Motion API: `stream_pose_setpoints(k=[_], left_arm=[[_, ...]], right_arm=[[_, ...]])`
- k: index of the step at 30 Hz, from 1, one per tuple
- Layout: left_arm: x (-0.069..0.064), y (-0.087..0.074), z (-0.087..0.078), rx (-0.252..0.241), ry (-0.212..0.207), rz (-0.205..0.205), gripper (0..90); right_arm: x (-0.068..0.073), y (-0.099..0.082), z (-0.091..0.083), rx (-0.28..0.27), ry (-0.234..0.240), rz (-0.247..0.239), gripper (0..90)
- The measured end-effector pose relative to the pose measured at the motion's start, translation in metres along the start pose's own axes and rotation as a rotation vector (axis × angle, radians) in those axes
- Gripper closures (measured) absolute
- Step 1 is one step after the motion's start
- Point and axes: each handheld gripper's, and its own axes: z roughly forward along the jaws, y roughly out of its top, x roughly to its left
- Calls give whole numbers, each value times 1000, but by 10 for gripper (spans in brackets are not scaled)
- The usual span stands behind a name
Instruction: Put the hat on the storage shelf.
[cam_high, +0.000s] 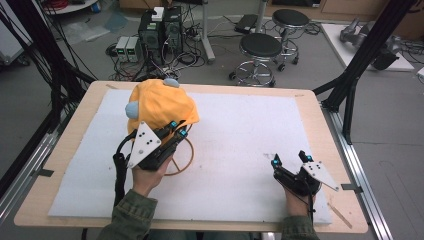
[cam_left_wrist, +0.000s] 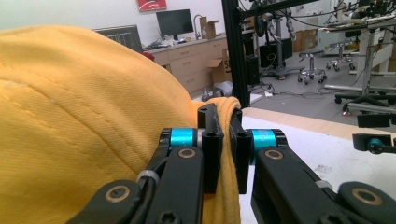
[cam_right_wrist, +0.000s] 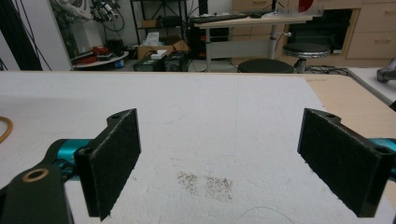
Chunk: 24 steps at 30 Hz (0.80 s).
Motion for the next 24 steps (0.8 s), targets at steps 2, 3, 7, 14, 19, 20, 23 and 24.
stream_pose_setpoints(k=[2, 3, 7, 14, 19, 20, 23, 24], left_arm=[[0, -1, -1, 3, 1, 3, 867], [0, -1, -1, 3, 2, 4, 867], [-3, -2, -1, 36, -3, 41, 864], [-5, -1, -1, 68, -5, 69, 837], [-8, 1, 0, 60, 19, 105, 760], [-9, 1, 0, 51, 23, 101, 725], [-9, 4, 0, 24, 36, 99, 568], [-9, 5, 0, 17, 38, 99, 541]], right_arm=[[0, 0, 0, -1, 1, 0, 121], [0, 0, 0, -1, 1, 0, 121], [0, 0, 0, 7, 1, 3, 121], [1, 0, 0, 6, 1, 3, 121], [0, 0, 0, 8, 3, 4, 121], [0, 0, 0, 8, 2, 5, 121], [0, 0, 0, 4, 3, 1, 121], [0, 0, 0, 4, 2, 3, 121]])
